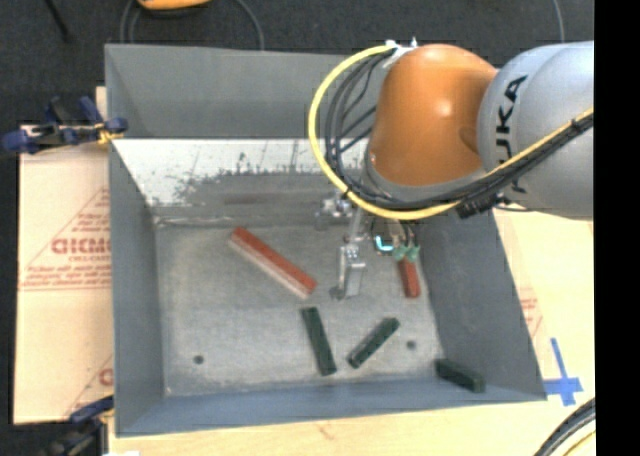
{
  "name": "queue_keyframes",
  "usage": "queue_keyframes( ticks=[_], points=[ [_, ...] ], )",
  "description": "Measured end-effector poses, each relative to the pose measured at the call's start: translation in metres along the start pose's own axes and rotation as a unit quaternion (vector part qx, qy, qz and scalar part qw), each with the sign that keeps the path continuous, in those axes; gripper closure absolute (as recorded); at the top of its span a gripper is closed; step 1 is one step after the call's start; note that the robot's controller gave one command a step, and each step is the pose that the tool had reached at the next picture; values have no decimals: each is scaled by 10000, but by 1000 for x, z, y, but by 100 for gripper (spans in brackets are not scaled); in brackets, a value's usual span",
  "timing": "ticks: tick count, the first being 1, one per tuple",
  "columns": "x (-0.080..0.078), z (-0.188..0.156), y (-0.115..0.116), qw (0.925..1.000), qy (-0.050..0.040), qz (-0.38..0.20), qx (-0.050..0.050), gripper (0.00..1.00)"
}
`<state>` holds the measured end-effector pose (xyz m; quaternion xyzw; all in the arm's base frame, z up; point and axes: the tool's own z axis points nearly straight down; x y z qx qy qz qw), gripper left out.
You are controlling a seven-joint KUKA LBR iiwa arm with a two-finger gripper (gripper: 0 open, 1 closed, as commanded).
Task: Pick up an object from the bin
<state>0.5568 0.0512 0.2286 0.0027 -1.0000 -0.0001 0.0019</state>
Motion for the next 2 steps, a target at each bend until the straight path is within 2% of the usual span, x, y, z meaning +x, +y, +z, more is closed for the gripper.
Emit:
queue_keyframes(
  ticks=[1, 2],
  points=[
    [-1, -5, 0, 10000, -40, 7, -4, 0],
    [-15, 12, 3, 9993, -72, -378, 6, 0]
  ],
)
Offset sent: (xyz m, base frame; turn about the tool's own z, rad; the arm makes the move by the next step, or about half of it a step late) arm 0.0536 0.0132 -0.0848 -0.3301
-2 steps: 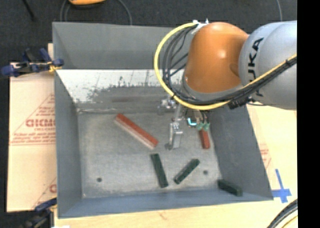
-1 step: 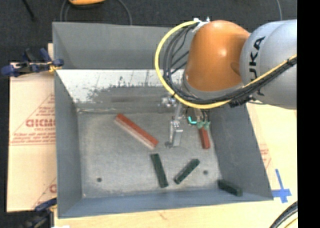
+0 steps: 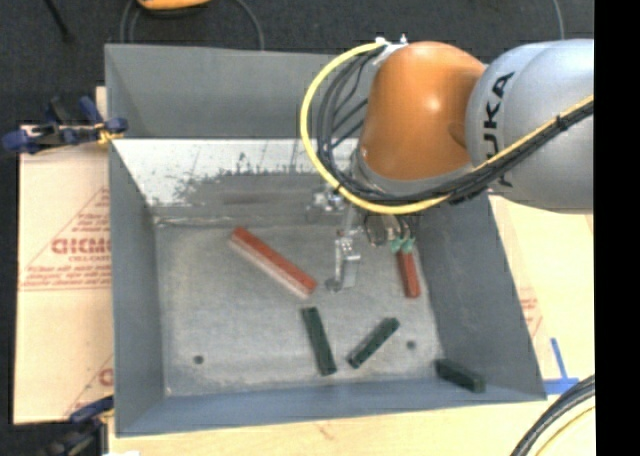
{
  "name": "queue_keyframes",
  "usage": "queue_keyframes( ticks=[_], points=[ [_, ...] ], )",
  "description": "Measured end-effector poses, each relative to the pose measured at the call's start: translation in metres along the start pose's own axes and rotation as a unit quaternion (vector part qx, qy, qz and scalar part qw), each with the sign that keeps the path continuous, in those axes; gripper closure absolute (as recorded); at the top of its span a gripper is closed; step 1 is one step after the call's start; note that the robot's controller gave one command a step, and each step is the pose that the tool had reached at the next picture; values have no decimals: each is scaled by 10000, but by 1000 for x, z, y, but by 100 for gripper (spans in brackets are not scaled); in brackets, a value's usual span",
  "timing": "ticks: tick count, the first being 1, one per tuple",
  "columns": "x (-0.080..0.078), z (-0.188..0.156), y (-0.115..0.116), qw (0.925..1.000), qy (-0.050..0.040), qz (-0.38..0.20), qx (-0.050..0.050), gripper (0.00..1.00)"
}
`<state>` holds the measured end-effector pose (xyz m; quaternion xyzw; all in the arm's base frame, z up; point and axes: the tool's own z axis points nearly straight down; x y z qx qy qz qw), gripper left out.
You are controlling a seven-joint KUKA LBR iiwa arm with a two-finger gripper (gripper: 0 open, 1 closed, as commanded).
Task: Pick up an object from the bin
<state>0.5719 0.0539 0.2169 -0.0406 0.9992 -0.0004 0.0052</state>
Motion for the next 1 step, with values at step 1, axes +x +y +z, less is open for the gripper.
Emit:
queue_keyframes(
  ticks=[1],
  points=[
    [-3, 41, 8, 9984, 34, -570, -7, 0]
  ],
)
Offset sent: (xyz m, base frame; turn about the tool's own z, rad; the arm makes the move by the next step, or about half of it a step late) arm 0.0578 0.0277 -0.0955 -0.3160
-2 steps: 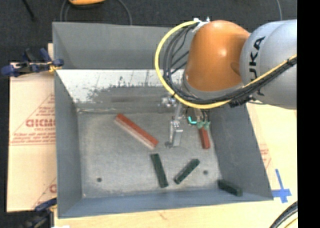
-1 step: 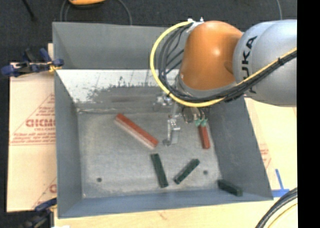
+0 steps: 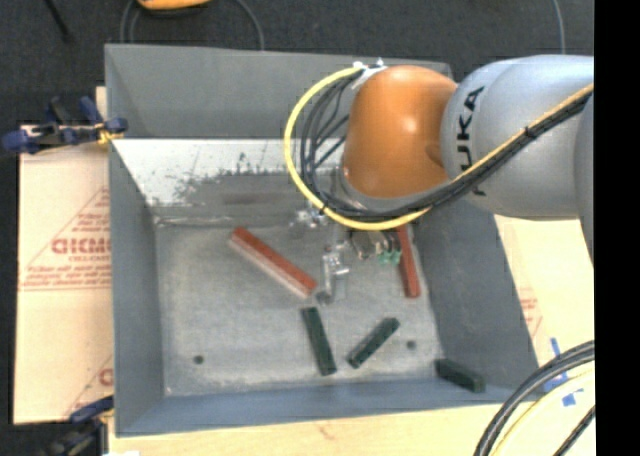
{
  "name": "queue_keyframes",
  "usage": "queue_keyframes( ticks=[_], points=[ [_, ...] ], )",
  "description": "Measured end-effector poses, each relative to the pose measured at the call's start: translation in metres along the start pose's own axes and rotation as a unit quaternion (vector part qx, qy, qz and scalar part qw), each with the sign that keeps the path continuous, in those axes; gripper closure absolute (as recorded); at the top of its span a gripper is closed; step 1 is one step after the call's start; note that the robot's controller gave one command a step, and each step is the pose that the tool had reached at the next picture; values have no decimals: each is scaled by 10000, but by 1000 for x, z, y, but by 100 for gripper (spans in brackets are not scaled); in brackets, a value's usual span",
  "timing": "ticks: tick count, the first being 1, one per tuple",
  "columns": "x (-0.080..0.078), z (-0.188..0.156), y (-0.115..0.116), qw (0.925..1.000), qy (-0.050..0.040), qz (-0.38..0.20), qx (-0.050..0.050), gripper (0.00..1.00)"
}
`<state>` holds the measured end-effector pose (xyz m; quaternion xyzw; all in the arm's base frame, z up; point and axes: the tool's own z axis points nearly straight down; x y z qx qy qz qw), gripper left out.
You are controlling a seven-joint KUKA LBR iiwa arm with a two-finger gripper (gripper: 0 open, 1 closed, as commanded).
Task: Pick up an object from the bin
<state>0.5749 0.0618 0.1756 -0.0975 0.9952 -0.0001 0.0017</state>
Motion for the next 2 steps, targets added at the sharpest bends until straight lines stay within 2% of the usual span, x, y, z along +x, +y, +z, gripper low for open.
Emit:
queue_keyframes(
  ticks=[1, 2],
  points=[
    [-15, 16, 3, 9936, -7, 1132, -4, 0],
    [-6, 42, 2, 9874, -13, 1580, -6, 0]
  ],
)
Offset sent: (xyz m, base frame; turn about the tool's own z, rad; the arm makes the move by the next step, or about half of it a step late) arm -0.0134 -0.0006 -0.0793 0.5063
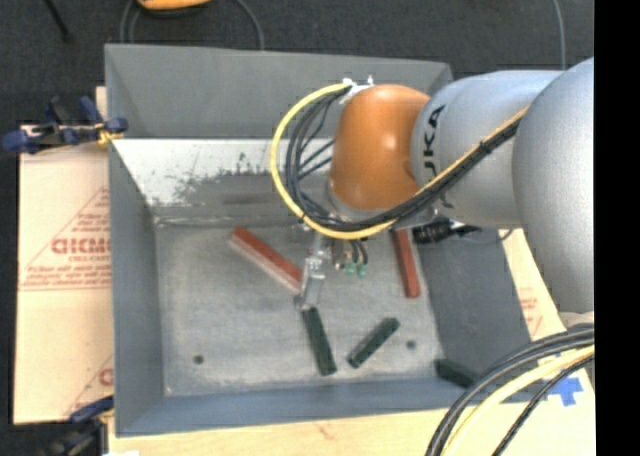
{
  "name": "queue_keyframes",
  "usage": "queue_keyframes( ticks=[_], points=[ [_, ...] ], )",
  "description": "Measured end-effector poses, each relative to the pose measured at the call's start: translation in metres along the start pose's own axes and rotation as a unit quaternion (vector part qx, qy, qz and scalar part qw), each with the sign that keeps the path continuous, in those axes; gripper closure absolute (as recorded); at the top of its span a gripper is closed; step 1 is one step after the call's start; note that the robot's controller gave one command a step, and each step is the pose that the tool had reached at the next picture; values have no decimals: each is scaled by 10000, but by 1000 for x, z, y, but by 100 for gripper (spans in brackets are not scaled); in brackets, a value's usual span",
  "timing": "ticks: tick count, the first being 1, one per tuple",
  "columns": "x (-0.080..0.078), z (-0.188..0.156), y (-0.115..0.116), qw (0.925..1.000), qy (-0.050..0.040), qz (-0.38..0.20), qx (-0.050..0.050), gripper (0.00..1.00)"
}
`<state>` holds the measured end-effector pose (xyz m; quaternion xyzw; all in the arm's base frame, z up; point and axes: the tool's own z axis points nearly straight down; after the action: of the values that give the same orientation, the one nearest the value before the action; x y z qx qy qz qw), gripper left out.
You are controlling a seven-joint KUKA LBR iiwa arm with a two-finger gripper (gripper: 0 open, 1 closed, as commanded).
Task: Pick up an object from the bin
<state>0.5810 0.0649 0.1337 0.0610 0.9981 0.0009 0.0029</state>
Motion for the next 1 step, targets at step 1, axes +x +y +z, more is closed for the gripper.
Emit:
queue_keyframes(
  ticks=[1],
  points=[
    [-4, 62, -9, 10000, 1, -32, 7, 100]
  ],
)
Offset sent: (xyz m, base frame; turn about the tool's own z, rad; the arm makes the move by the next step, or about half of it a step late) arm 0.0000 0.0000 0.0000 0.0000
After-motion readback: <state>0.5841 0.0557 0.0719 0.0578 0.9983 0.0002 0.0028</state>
